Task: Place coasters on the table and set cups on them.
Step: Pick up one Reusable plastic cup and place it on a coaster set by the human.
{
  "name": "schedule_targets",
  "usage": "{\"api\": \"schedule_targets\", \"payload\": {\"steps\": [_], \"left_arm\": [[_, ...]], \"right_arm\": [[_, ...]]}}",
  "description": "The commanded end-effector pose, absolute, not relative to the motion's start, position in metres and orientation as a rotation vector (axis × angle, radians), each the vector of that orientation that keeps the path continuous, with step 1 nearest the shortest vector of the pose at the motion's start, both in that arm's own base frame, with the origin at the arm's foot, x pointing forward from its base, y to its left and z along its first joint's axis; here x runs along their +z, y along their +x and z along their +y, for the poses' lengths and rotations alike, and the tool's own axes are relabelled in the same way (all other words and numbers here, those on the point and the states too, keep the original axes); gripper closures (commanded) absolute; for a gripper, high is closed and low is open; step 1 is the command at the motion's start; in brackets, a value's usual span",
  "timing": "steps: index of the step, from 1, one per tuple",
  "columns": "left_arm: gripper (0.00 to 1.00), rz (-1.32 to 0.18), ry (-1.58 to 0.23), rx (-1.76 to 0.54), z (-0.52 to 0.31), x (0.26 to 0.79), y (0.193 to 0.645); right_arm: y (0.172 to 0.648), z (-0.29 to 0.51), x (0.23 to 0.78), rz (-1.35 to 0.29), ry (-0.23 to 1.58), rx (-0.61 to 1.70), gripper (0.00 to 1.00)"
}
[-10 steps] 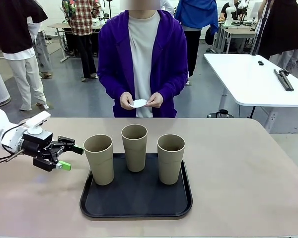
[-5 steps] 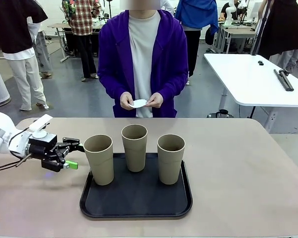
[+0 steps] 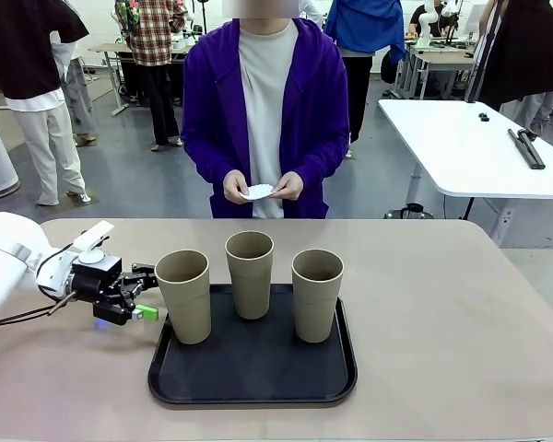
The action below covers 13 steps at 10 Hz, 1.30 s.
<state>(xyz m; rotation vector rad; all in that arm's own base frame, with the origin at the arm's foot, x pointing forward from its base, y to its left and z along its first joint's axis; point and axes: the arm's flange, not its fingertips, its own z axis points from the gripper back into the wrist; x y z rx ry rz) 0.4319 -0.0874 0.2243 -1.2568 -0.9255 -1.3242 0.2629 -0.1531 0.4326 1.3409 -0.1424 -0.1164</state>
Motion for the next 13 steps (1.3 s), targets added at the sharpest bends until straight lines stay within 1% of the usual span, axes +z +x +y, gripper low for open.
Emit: {"api": "schedule_targets", "payload": {"steps": [1, 3, 7, 10, 12, 13], "left_arm": [[0.0, -0.929, -1.266, -1.328, -0.092, 0.225, 0.434], [0.0, -0.926, -1.28, -1.346, -0.102, 0.222, 0.434], [0.0, -0.866, -1.305, -1.389, -0.131, 0.215, 0.433], [0.0, -0.869, -1.3, -1.433, -0.148, 0.208, 0.434], [0.0, -0.921, -1.295, -1.411, -0.151, 0.21, 0.434], [0.57, -0.938, -1.306, -1.424, -0.149, 0.213, 0.434]], "right_arm": [[0.263, -0.153, 0.433, -0.148, 1.352, -0.108, 0.0], [0.263, -0.153, 0.433, -0.148, 1.352, -0.108, 0.0], [0.263, -0.153, 0.433, -0.148, 1.352, -0.108, 0.0], [0.263, -0.153, 0.433, -0.148, 1.352, -0.108, 0.0], [0.263, -0.153, 0.433, -0.148, 1.352, -0.108, 0.0], [0.263, -0.153, 0.433, -0.148, 1.352, -0.108, 0.0]]}}
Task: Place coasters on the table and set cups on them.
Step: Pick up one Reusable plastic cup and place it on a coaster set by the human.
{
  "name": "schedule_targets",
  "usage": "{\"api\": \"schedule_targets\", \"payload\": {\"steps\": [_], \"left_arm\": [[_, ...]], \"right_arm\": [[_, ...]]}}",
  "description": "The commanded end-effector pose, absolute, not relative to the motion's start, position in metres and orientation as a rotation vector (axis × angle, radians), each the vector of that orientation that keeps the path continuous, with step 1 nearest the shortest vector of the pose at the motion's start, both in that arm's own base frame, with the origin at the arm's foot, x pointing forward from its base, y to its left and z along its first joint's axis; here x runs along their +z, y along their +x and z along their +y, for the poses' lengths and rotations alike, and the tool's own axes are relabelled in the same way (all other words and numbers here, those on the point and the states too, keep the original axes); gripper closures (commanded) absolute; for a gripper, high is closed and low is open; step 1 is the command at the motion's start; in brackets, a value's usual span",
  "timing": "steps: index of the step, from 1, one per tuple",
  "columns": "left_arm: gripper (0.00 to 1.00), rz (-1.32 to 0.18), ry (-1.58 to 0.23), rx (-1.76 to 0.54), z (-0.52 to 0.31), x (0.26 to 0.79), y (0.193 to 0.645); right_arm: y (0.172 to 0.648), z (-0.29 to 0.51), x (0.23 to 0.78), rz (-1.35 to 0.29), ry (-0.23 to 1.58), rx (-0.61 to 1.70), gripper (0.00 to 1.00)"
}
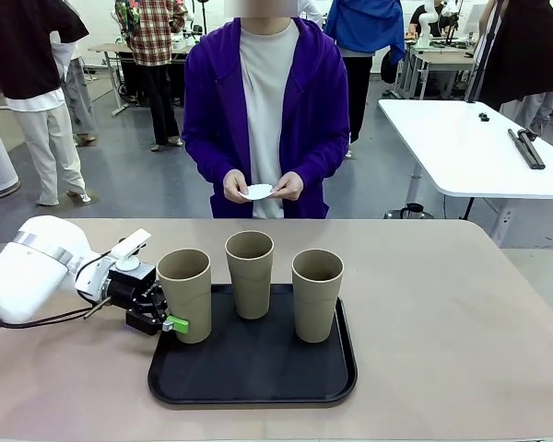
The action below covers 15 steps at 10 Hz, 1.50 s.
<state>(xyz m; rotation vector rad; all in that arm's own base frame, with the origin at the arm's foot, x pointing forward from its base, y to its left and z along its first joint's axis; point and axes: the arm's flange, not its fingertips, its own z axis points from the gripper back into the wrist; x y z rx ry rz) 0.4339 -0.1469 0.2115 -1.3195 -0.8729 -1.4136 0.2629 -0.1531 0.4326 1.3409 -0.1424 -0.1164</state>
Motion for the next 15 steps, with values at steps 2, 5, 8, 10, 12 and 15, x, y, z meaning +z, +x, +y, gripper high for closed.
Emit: {"api": "schedule_targets", "payload": {"steps": [2, 5, 8, 10, 12, 15], "left_arm": [[1.0, -0.934, -1.311, -1.424, -0.147, 0.216, 0.433], [1.0, -0.967, -1.269, -1.338, -0.14, 0.314, 0.407], [1.0, -1.0, -1.222, -1.336, -0.137, 0.358, 0.401], [1.0, -0.987, -1.142, -1.317, -0.14, 0.402, 0.396], [1.0, -0.972, -1.142, -1.276, -0.138, 0.413, 0.4], [1.0, -0.978, -1.141, -1.329, -0.134, 0.421, 0.401]], "right_arm": [[0.263, -0.153, 0.433, -0.148, 1.352, -0.108, 0.0], [0.263, -0.153, 0.433, -0.148, 1.352, -0.108, 0.0], [0.263, -0.153, 0.433, -0.148, 1.352, -0.108, 0.0], [0.263, -0.153, 0.433, -0.148, 1.352, -0.108, 0.0], [0.263, -0.153, 0.433, -0.148, 1.352, -0.108, 0.0], [0.263, -0.153, 0.433, -0.148, 1.352, -0.108, 0.0]]}}
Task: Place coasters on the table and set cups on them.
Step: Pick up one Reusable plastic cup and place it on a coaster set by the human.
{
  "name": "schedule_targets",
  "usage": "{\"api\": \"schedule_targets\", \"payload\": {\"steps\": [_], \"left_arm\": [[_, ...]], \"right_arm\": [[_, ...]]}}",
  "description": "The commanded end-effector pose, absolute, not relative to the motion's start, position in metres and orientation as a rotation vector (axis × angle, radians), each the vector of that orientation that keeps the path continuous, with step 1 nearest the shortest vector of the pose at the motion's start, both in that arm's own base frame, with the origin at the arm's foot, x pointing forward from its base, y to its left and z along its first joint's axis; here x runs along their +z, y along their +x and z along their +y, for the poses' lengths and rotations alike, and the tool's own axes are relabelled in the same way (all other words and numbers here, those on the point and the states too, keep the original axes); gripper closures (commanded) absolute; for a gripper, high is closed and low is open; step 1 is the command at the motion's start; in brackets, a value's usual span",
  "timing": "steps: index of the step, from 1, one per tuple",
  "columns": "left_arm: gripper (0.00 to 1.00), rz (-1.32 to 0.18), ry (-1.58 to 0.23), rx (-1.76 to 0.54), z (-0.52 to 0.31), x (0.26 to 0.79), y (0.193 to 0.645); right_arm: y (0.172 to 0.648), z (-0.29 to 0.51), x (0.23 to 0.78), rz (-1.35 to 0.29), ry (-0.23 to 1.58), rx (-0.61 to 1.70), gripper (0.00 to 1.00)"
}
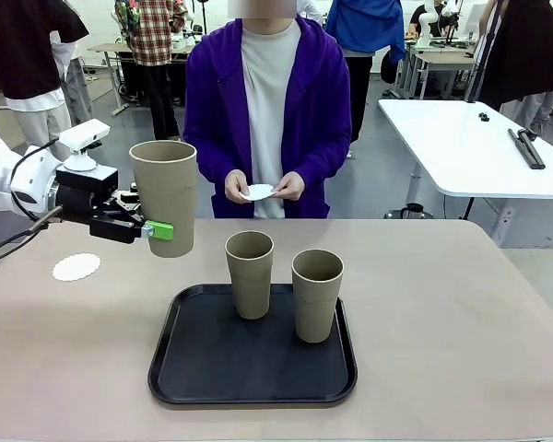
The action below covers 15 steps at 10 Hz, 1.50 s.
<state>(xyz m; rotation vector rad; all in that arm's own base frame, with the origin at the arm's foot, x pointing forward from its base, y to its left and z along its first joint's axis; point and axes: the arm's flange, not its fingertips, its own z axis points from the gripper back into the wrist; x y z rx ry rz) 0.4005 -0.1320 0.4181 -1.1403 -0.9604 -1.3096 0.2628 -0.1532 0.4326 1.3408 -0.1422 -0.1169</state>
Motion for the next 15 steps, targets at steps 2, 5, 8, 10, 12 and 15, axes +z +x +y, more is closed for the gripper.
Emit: {"api": "schedule_targets", "payload": {"steps": [2, 5, 8, 10, 12, 15], "left_arm": [[0.18, -0.96, -1.14, -1.31, -0.132, 0.418, 0.401], [0.18, -1.101, -0.993, -1.163, -0.044, 0.41, 0.442], [0.18, -1.21, -0.883, -1.005, 0.061, 0.411, 0.454], [0.18, -1.243, -0.805, -0.942, 0.115, 0.406, 0.461], [0.18, -1.233, -0.798, -0.938, 0.141, 0.396, 0.468], [0.18, -1.231, -0.777, -0.897, 0.144, 0.393, 0.465]], "right_arm": [[0.263, -0.153, 0.433, -0.148, 1.352, -0.108, 0.0], [0.263, -0.153, 0.433, -0.148, 1.352, -0.108, 0.0], [0.263, -0.153, 0.433, -0.148, 1.352, -0.108, 0.0], [0.263, -0.153, 0.433, -0.148, 1.352, -0.108, 0.0], [0.263, -0.153, 0.433, -0.148, 1.352, -0.108, 0.0], [0.263, -0.153, 0.433, -0.148, 1.352, -0.108, 0.0]]}}
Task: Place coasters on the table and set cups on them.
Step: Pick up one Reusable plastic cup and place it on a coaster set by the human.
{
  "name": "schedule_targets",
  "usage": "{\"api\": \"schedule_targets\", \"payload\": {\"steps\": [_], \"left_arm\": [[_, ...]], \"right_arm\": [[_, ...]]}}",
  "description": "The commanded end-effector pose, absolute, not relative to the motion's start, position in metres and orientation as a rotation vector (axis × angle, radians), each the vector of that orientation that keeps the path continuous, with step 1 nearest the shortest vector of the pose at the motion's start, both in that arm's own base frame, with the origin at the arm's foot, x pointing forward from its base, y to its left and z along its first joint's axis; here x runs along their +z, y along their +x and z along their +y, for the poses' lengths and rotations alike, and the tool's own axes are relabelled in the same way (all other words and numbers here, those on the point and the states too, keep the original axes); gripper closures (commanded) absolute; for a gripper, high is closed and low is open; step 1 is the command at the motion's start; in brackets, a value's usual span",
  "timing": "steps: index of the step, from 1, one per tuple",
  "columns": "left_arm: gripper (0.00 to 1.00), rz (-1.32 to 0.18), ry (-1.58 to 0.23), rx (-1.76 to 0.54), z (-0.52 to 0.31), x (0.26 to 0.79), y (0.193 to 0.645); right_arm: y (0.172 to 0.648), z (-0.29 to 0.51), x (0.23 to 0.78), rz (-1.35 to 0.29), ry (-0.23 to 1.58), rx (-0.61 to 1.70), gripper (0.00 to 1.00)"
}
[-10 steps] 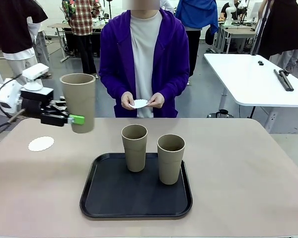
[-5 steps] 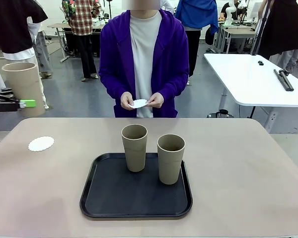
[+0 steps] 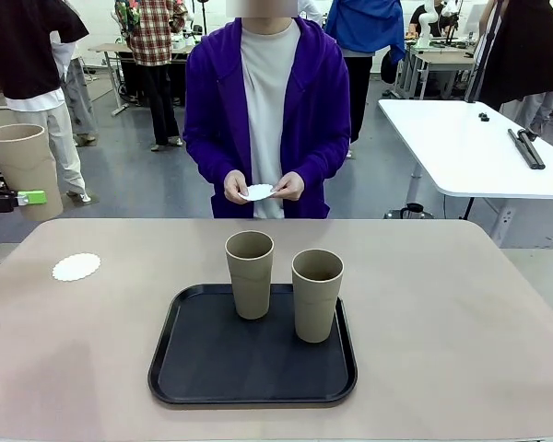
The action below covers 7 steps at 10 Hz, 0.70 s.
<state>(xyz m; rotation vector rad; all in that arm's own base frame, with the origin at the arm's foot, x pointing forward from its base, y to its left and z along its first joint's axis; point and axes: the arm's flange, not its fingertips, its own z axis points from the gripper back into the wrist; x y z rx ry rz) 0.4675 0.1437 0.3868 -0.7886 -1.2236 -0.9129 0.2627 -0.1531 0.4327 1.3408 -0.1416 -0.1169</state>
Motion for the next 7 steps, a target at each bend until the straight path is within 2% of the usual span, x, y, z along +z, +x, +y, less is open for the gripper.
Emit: {"api": "schedule_targets", "payload": {"steps": [1, 5, 7], "left_arm": [[0.18, -1.231, -0.777, -0.897, 0.144, 0.393, 0.465], [0.18, -1.231, -0.777, -0.897, 0.144, 0.393, 0.465], [0.18, -1.214, -0.823, -0.91, 0.147, 0.369, 0.476]], "right_arm": [[0.263, -0.153, 0.433, -0.148, 1.352, -0.108, 0.0], [0.263, -0.153, 0.433, -0.148, 1.352, -0.108, 0.0], [0.263, -0.153, 0.433, -0.148, 1.352, -0.108, 0.0]]}}
